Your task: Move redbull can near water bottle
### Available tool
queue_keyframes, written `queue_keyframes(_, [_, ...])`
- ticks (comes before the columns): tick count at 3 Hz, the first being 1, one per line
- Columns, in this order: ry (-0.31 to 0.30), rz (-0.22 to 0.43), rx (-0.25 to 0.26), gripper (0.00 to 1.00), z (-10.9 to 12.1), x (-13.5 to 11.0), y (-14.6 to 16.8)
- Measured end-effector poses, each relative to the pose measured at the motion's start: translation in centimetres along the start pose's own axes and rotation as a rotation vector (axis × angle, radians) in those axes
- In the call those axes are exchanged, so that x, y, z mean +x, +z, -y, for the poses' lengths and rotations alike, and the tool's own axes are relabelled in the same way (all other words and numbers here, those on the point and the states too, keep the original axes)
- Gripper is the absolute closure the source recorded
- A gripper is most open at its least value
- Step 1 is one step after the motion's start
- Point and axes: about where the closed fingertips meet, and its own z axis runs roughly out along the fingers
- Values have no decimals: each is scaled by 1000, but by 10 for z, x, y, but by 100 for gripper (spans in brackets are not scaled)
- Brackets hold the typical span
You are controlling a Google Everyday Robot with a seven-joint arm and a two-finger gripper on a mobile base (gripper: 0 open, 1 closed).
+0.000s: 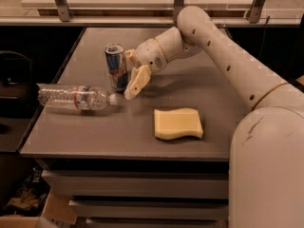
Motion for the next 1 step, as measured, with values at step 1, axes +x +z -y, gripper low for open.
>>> queue_keyframes(1, [-11, 12, -11, 0, -1, -6, -3])
